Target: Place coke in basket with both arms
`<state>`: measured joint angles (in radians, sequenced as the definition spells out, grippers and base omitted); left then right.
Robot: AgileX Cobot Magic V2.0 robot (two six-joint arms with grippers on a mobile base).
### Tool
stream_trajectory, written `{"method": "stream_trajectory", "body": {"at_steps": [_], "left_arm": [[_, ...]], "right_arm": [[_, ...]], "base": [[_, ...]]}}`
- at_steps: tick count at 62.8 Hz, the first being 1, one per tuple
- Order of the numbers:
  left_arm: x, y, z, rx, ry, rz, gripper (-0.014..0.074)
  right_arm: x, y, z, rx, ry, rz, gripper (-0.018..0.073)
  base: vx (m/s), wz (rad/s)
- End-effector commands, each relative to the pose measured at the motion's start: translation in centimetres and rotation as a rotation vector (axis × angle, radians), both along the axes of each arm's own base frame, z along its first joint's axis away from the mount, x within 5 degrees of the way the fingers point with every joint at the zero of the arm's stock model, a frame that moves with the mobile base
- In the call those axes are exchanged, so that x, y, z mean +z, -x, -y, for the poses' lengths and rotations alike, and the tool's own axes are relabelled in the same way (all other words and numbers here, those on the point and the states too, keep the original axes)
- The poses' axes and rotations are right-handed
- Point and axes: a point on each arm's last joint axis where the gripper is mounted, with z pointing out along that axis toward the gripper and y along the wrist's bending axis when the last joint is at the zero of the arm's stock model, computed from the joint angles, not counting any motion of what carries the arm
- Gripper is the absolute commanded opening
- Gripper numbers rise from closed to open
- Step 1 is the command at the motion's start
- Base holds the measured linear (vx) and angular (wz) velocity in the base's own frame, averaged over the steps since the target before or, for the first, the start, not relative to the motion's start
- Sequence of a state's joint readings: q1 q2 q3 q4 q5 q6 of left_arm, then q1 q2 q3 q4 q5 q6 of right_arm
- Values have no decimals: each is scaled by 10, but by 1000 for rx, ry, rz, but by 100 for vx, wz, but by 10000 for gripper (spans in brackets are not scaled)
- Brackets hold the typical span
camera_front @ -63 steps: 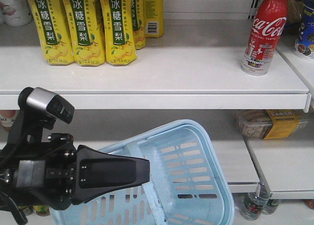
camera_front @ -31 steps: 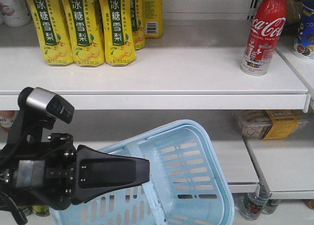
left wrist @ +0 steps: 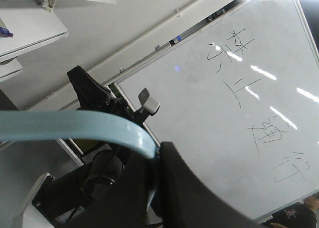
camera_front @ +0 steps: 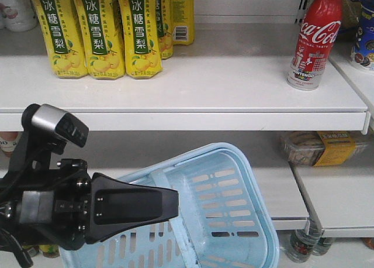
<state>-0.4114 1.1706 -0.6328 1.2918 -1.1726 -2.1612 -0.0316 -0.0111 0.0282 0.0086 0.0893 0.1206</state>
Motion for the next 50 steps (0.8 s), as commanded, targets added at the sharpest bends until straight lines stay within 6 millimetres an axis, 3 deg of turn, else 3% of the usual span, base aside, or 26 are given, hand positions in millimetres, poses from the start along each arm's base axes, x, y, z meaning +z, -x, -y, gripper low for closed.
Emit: {"method": "stream_trajectory", "body": {"at_steps": [1,38,50], "left_arm": [[26,14,-2,-123,175,35,-6],[26,14,-2,-123,175,35,-6],[26,14,-2,-123,175,35,-6]], "right_arm": [[5,1,0,1,10,76,-4],[6,1,0,1,11,87,-4],[13,2,1,1,-98,177,-4]], "base": [[0,0],[0,0],[0,0]]}}
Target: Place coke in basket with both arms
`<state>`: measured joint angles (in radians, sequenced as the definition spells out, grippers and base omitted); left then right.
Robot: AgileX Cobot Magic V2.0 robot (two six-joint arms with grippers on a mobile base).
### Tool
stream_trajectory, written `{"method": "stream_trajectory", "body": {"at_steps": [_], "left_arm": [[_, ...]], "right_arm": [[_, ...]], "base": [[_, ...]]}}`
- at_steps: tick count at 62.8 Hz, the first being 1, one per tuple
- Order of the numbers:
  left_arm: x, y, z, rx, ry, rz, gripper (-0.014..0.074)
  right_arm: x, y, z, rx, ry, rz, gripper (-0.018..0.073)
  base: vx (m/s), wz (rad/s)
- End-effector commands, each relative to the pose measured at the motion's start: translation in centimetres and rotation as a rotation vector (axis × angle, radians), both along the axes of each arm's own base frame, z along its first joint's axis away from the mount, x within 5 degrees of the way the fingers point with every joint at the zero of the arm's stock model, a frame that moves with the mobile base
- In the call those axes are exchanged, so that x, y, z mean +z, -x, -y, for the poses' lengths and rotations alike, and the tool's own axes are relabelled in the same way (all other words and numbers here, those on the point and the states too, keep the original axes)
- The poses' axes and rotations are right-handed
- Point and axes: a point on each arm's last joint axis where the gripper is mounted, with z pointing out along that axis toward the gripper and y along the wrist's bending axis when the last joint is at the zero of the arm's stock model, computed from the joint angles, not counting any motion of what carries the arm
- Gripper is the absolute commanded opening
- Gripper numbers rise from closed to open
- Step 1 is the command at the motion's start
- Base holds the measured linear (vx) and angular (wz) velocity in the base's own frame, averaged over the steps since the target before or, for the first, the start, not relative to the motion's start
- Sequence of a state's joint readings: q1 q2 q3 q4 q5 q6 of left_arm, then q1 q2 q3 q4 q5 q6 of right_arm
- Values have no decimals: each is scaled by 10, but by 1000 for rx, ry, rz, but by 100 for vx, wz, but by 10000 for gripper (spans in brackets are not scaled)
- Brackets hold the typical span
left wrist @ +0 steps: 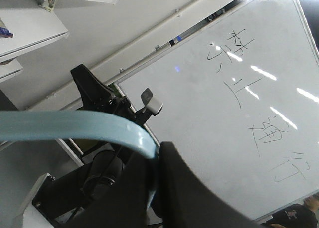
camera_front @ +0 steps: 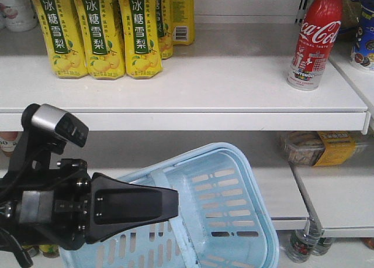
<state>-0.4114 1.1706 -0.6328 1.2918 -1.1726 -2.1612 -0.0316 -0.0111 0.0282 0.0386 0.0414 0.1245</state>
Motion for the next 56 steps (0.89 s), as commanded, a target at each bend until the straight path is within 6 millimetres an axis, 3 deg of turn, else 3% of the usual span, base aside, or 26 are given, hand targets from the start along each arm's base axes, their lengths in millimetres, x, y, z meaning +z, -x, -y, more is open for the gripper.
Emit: {"method": "stream_trajectory", "body": {"at_steps": [1,21,31,36,42,48,56], "left_arm": [[26,14,-2,-123,175,35,-6],[26,14,-2,-123,175,35,-6],[26,14,-2,-123,175,35,-6],[26,14,-2,-123,175,35,-6],[26,14,-2,-123,175,35,-6],[26,14,-2,-123,175,35,-6],[26,14,-2,-123,175,35,-6]], "right_arm": [[10,2,1,-1,-87,138,-4],[30,10,17,-58,-584,428,-4],[43,13,19,-11,-881,469,-4],[69,18,10,66,-786,441,-4],[106,31,-1,110,-496,354,-4],[142,45,-4,86,-310,252,13],[171,50,-6,62,-163,124,130]], "base": [[0,0],[0,0],[0,0],[0,0],[0,0],[0,0],[0,0]]}}
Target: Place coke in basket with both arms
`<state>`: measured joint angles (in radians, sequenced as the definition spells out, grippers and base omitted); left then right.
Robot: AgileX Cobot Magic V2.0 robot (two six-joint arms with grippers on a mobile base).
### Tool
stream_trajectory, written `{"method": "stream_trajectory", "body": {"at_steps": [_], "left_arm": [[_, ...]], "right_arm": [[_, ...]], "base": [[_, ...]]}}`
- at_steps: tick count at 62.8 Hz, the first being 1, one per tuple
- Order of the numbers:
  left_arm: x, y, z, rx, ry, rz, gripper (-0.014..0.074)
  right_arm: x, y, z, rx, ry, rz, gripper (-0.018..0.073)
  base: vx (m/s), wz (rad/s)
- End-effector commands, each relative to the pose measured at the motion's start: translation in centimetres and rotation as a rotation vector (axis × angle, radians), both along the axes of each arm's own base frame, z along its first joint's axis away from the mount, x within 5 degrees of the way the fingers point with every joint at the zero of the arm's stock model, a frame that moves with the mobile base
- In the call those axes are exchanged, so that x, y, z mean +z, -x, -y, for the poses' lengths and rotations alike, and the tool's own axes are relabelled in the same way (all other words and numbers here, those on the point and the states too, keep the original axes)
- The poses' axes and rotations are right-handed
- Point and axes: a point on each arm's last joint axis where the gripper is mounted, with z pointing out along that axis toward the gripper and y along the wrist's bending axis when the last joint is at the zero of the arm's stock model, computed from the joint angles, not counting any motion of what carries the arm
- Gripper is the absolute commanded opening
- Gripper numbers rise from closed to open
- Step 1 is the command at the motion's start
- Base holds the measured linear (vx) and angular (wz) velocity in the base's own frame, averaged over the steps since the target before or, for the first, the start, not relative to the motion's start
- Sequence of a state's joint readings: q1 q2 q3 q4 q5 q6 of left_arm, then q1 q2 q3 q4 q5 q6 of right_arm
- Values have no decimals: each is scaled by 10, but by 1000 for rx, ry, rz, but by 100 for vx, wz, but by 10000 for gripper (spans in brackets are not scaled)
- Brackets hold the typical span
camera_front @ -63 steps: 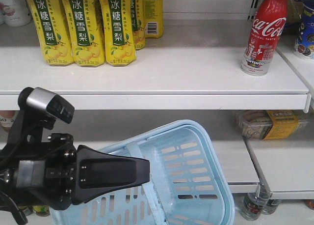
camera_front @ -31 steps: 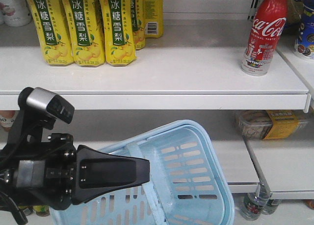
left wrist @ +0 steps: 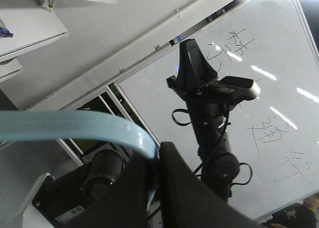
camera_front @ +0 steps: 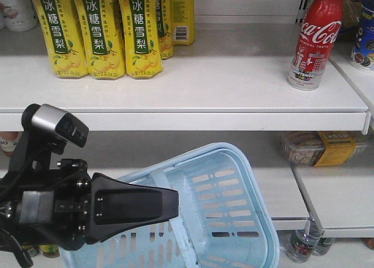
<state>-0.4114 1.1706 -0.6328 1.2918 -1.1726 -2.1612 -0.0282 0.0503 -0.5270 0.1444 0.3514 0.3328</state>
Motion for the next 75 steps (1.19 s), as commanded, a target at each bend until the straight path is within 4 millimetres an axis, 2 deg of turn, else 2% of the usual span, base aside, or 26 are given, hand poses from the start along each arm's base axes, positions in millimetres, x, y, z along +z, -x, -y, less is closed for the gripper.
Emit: {"method": "stream_trajectory", "body": {"at_steps": [1,6,14,21,29,46,61,75], "left_arm": [[26,14,-2,-123,175,35,-6],[26,14,-2,-123,175,35,-6],[26,14,-2,-123,175,35,-6],[26,14,-2,-123,175,35,-6],[26,14,-2,-123,175,35,-6],[26,14,-2,-123,175,35,-6],[26,14,-2,-123,175,35,-6],[26,14,-2,-123,175,35,-6]], "right_arm": [[27,3,0,-25,149,-71,162],[36,-1,-3,-10,226,-84,305],[46,-10,-2,-46,320,14,557],[55,-20,-1,-71,331,74,666],[61,-46,-1,-51,346,12,669],[85,-122,-5,16,495,-104,586],[108,-181,-12,122,504,-92,578],[114,-226,-18,192,525,-60,578]], "base": [[0,0],[0,0],[0,0],[0,0],[0,0],[0,0],[0,0],[0,0]]}}
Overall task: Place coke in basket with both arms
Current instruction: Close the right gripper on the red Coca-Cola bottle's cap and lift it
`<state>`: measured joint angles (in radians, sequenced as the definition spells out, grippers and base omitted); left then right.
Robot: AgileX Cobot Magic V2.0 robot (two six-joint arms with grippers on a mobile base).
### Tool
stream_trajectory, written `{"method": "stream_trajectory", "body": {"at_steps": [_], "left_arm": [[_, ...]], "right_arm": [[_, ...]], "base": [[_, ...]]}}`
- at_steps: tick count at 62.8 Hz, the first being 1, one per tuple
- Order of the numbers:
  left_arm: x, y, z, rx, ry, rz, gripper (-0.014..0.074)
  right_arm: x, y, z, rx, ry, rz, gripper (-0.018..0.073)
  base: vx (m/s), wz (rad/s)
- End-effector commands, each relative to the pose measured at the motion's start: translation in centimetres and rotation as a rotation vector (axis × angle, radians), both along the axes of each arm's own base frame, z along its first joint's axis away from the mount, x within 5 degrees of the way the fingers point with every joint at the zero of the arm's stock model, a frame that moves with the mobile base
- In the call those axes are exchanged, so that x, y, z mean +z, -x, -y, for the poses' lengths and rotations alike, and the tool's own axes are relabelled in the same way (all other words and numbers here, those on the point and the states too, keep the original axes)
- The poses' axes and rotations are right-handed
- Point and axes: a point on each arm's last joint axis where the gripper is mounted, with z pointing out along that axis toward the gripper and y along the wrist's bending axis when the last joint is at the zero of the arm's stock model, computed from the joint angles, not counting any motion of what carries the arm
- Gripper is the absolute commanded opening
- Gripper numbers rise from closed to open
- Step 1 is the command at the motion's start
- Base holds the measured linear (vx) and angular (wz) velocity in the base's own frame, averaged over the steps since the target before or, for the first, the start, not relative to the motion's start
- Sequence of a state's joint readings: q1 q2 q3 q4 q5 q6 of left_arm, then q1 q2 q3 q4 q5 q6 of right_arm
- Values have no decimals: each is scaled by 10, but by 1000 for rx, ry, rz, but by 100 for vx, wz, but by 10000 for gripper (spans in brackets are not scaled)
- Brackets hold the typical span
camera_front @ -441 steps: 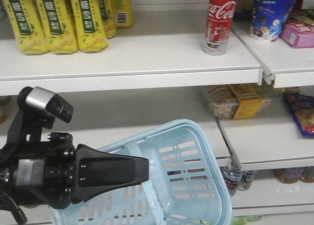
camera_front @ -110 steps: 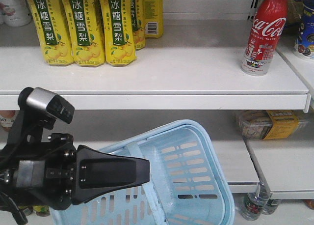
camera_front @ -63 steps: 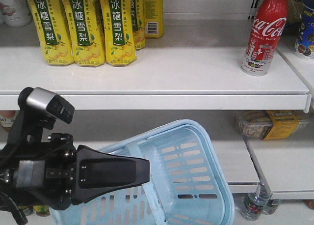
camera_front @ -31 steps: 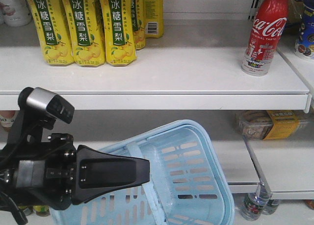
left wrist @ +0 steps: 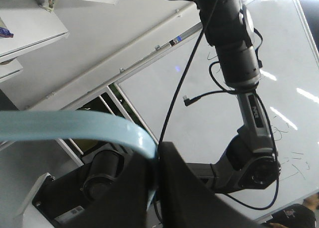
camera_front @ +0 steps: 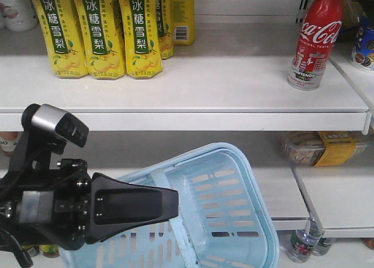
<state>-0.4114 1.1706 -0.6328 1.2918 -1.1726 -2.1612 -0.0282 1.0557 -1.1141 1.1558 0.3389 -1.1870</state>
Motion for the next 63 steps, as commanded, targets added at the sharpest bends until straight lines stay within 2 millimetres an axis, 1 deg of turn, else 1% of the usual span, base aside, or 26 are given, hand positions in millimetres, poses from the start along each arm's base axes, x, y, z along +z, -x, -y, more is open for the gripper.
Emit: {"method": "stream_trajectory", "body": {"at_steps": [1,13,18,23,27,32,37,42,50,58,63], "left_arm": [[26,14,-2,-123,175,35,-6],[26,14,-2,-123,175,35,-6],[26,14,-2,-123,175,35,-6],[26,14,-2,-123,175,35,-6],[26,14,-2,-123,175,35,-6],[26,14,-2,-123,175,35,-6],[26,14,-2,-123,175,35,-6],[26,14,-2,-123,175,35,-6],[26,14,-2,-123,175,35,-6],[26,14,-2,-123,175,35,-6],[26,14,-2,-123,175,35,-6]], "right_arm": [[14,-13,-1,19,-16,61,578],[4,-46,1,1,-26,40,578],[-2,-60,-1,29,-18,18,578],[-4,-68,-4,65,-37,6,576],[-1,-71,-6,93,-37,12,559],[2,-72,-6,93,-37,19,503],[4,-69,-6,94,-34,27,401],[6,-67,-7,108,-30,32,258],[8,-61,-11,149,-4,38,-18],[15,-48,-15,199,27,53,-6],[26,-27,-19,237,36,77,-5]], "base": [[0,0],[0,0],[0,0],[0,0],[0,0],[0,0],[0,0],[0,0],[0,0],[0,0],[0,0]]}}
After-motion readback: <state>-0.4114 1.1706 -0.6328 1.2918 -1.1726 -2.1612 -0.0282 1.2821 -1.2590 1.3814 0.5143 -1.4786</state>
